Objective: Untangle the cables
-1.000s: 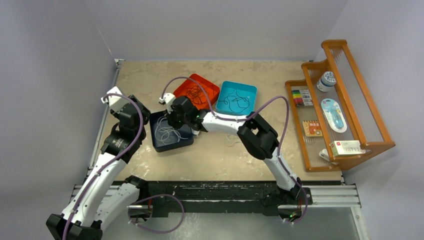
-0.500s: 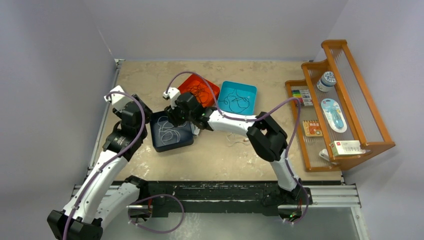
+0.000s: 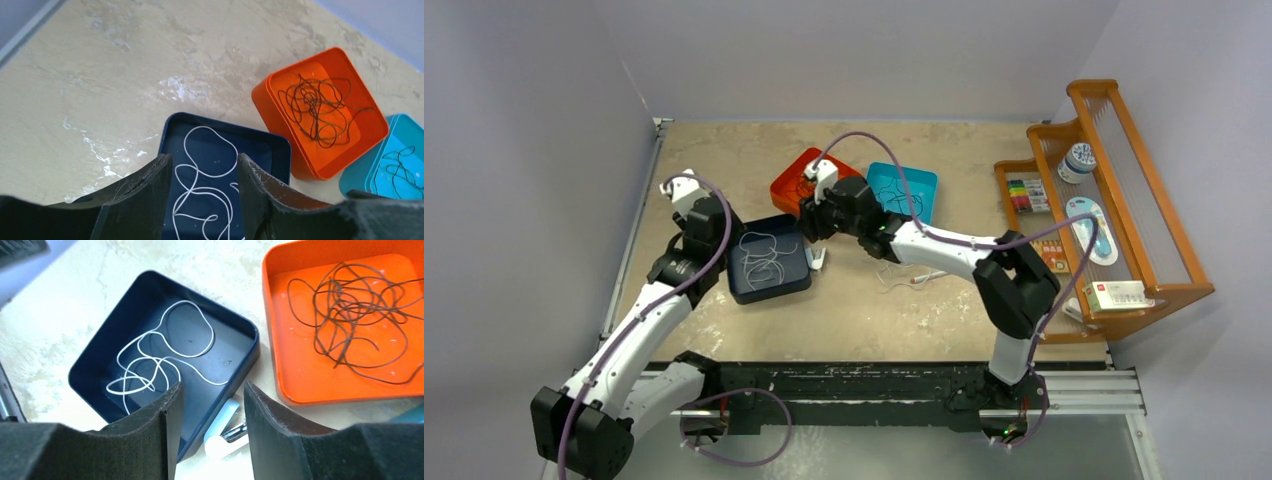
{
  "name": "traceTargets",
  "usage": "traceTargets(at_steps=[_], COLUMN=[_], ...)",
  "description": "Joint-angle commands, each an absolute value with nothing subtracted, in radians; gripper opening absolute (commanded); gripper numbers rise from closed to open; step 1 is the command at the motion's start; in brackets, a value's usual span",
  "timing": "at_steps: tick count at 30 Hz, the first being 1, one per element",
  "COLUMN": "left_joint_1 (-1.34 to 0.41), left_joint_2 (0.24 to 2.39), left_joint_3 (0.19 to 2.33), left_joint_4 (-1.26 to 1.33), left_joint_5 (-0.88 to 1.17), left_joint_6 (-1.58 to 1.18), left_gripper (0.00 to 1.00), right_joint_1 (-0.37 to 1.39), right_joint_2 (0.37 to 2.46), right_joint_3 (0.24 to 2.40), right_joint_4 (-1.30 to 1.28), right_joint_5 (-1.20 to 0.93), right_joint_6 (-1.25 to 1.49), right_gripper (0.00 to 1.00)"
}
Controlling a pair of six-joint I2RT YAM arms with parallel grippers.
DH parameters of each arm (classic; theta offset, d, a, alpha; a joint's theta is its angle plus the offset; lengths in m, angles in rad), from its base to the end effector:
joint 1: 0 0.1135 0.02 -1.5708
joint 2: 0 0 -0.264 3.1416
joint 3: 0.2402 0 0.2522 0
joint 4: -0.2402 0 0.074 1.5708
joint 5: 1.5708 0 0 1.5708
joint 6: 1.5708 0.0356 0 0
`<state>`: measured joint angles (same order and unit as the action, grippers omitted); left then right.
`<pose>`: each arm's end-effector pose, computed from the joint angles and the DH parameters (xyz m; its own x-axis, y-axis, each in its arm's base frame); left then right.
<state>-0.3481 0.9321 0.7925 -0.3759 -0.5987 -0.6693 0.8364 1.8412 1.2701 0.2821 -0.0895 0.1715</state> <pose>0.1981 -0.0506 0.2998 -0.2523 -0.4537 -0.8547 -0.4280 0.8445 -0.3219 0.2885 0.3242 0.2548 -0.3241 -0.1054 -0.9401 -0.7524 0.6311 0.1887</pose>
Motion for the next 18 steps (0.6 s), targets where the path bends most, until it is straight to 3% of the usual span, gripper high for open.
traceTargets(at_steps=[1, 8, 18], left_joint_1=[-0.343, -0.352, -0.532], left_joint_2=[0.984, 1.091, 1.181], left_joint_3=[0.789, 0.78, 0.773], left_joint_4=[-0.298, -0.233, -0.281], left_joint_5=[-0.479, -0.207, -0.217], left_joint_6=[-0.667, -0.61, -0.575], left_gripper=[0.49, 0.43, 0.41], right_joint_1=[0.793, 0.742, 0.735], right_joint_2=[1.732, 1.693, 1.689], right_joint_3=[1.201, 1.14, 1.108], right_joint_4=[0.414, 0.418, 0.421], right_joint_5=[-0.128, -0.128, -0.13], right_joint_6=[0.239, 0.26, 0.276], right_gripper=[0.5, 0.5, 0.49])
